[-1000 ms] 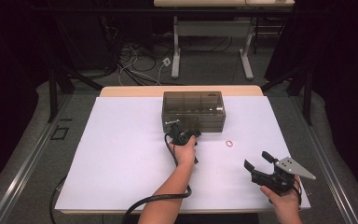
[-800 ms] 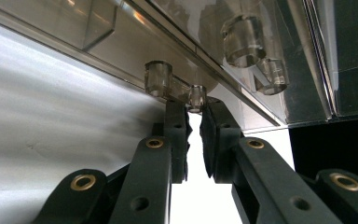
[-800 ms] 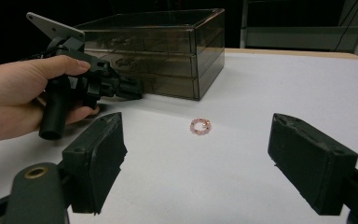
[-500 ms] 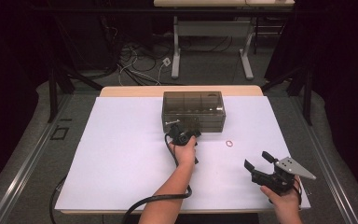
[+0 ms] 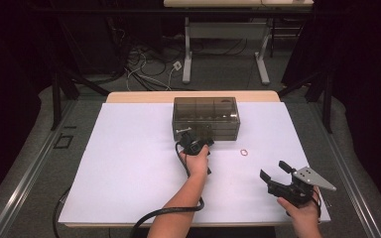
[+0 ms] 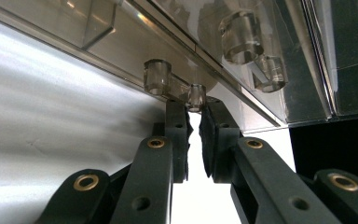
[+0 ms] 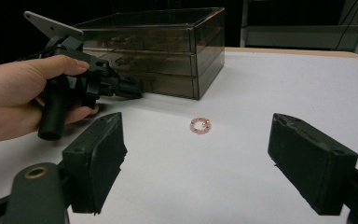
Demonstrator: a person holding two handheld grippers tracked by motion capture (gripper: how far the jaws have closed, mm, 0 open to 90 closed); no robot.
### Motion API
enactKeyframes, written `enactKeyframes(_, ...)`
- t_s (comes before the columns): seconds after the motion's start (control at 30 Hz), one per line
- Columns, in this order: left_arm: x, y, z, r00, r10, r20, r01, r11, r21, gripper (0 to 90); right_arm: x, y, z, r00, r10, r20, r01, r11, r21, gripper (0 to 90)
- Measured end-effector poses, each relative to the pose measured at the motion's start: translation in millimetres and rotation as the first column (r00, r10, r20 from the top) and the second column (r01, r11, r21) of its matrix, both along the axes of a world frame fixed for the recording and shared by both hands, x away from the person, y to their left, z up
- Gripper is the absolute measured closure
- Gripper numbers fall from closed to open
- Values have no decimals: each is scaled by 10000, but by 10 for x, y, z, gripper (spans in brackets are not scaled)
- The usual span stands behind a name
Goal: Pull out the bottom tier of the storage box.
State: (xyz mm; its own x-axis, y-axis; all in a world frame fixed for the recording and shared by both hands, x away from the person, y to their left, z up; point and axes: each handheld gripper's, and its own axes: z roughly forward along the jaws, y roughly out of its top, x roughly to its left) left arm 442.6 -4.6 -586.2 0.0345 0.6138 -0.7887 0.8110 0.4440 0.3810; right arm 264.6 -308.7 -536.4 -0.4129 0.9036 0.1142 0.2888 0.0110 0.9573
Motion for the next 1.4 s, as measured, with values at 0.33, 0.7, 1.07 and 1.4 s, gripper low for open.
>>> enactKeyframes(0.33,-34,6,-6,10000,4,60,-4,10000,-42,816,-4,4,1,10000,5,-84,-5,10000,-14,183)
enactKeyframes(0.7,-89,27,-2,9999,-160,-56,159,9998,-110,816,0,3,-3,10000,6,-65,-6,10000,22,183)
enactKeyframes(1.07,-151,27,-9,9997,-163,-186,158,9995,-274,815,6,14,-11,9999,-94,63,94,9999,70,183)
enactKeyframes(1.4,-206,37,-16,9996,-220,-162,214,9991,-371,815,2,6,-7,10000,0,-62,1,10000,48,183)
